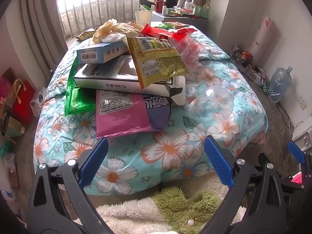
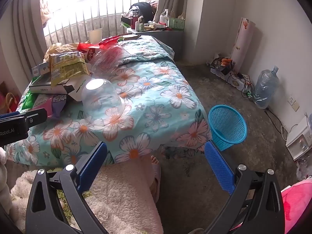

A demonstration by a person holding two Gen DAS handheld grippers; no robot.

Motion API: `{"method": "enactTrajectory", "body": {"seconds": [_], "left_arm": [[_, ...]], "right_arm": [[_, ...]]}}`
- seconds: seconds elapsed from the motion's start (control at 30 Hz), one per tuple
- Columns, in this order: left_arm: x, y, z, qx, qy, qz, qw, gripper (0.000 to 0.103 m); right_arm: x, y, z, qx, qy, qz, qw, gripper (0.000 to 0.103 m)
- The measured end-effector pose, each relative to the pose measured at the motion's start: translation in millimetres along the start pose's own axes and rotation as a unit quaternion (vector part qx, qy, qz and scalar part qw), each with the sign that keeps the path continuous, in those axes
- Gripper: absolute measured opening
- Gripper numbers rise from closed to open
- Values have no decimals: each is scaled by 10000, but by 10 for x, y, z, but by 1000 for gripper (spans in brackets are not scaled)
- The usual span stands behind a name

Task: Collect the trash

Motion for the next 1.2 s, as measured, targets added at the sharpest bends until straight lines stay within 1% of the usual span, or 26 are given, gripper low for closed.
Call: {"method": "enactTrajectory", "body": {"seconds": [0.1, 0.33, 1.2], "left_arm": [[-1, 5, 10, -55, 51, -42, 10000, 94], [-3, 17, -4, -11, 28, -59, 10000, 94], [67, 60, -65, -51, -3, -117, 9999, 94]], "right_arm": [[-1, 3, -3, -1, 2, -1, 10000, 98], [1, -11, -14, -2, 11, 0, 10000, 98], [13, 16, -18, -9, 29, -19, 10000, 98]]}}
Point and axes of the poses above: each gripper's, at about its wrist camera, not at the fingertips, and y roughly the way its jaws point, z to its right, x to its underside, the point moved 3 cm from there along y, roughly the way its jaws point, and after that the axes turned 1 degree about x, right-handed, at the moved point
